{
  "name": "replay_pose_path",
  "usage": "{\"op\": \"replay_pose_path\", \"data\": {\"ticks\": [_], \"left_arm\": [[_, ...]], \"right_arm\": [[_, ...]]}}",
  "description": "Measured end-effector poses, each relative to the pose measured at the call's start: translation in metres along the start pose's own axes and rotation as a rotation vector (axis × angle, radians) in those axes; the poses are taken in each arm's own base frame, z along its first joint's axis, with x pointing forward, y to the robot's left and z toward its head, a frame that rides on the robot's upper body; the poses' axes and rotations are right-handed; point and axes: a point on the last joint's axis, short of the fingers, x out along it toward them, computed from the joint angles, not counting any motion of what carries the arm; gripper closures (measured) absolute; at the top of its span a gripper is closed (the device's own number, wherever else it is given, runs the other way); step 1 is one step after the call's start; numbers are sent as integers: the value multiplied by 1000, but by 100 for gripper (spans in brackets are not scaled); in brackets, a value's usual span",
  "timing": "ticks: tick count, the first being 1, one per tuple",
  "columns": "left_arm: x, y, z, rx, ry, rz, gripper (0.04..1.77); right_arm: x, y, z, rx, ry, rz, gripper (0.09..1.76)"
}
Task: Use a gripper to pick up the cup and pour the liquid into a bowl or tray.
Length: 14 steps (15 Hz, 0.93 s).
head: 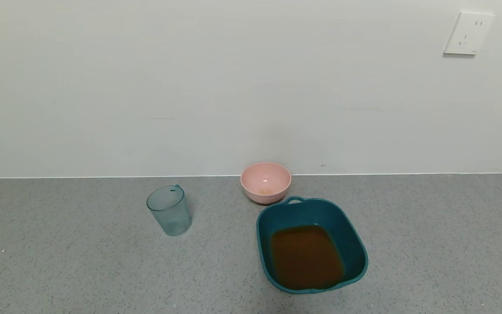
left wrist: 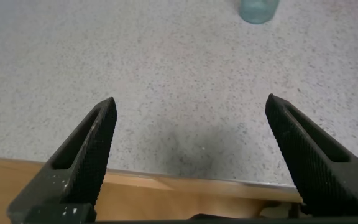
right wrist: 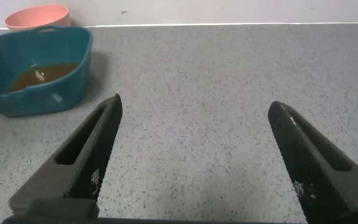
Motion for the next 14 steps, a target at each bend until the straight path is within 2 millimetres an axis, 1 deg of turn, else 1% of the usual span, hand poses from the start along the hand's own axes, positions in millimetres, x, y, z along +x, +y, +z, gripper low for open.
{"op": "replay_pose_path", "data": {"ticks": [3,7,11,14], "left_arm": [[-4,-1,-6,-12,-29,-4,9],[-10,-1,-16,-18,-85,-87,9],[-13,-4,-34,-22,-150,-188,9],[-10,-5,-41,-49,-241,-209,9]], "right_arm": [[0,0,0,0,1,1,14],[0,0,0,1,0,1,14],[0,0,0,0,0,1,14],[0,0,0,0,0,1,14]]}}
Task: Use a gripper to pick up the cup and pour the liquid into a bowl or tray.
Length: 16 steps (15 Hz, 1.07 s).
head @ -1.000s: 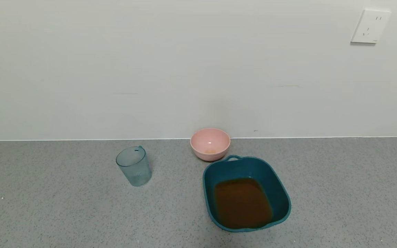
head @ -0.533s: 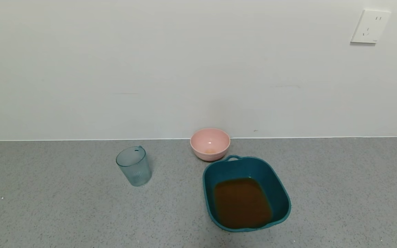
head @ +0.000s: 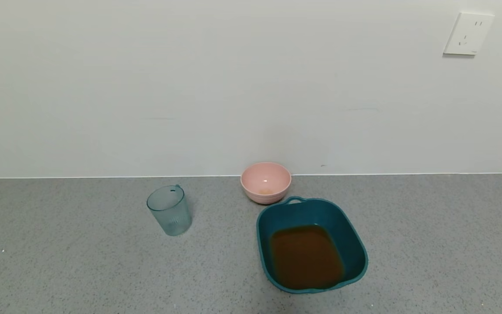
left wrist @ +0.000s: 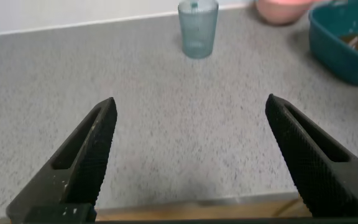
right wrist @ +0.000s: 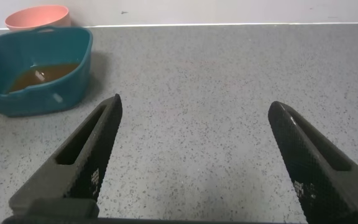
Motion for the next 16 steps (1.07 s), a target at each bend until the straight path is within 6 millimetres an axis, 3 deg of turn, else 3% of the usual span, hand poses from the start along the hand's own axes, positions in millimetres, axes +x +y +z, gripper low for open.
{"op": "replay_pose_path", "data": {"ticks": [6,16], "left_arm": [[18,0,-16,-20,-141,8,9],[30,-2,-43,-32,-64,2,9]], "right_arm": [[0,0,0,0,0,0,14],[0,0,0,0,0,0,14]]}}
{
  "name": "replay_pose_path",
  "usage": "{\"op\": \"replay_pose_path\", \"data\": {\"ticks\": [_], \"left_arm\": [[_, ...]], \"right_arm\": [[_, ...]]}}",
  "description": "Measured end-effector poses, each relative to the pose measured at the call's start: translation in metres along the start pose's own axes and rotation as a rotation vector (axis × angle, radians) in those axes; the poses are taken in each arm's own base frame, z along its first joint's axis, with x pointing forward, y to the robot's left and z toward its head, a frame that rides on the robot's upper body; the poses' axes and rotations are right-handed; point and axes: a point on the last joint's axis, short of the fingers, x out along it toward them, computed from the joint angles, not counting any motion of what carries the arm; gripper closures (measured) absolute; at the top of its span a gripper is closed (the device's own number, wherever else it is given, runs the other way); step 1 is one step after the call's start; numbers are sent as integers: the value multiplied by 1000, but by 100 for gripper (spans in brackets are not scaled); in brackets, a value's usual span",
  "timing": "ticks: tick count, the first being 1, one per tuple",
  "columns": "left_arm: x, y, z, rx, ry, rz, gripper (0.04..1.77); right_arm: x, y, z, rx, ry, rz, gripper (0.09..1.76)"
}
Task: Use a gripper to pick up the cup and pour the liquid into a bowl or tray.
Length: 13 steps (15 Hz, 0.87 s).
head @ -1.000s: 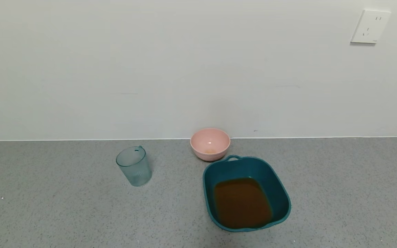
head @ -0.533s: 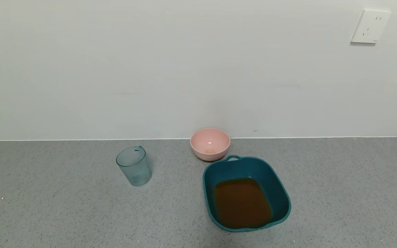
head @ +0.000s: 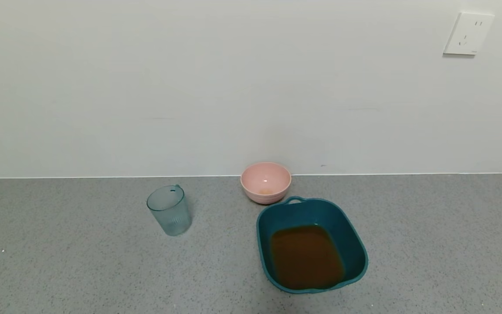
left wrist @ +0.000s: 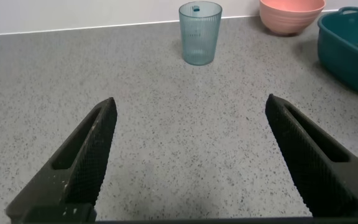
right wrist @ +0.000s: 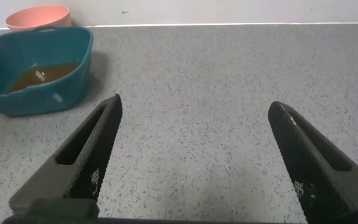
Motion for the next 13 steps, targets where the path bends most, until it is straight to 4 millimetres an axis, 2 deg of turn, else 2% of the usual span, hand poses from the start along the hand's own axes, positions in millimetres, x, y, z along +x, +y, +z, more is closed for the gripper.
{"op": "replay_pose_path", "data": {"ticks": [13], "left_arm": [[0,0,-1,-20,4,6,9]], "right_arm": [[0,0,0,-2,0,0,14]]}}
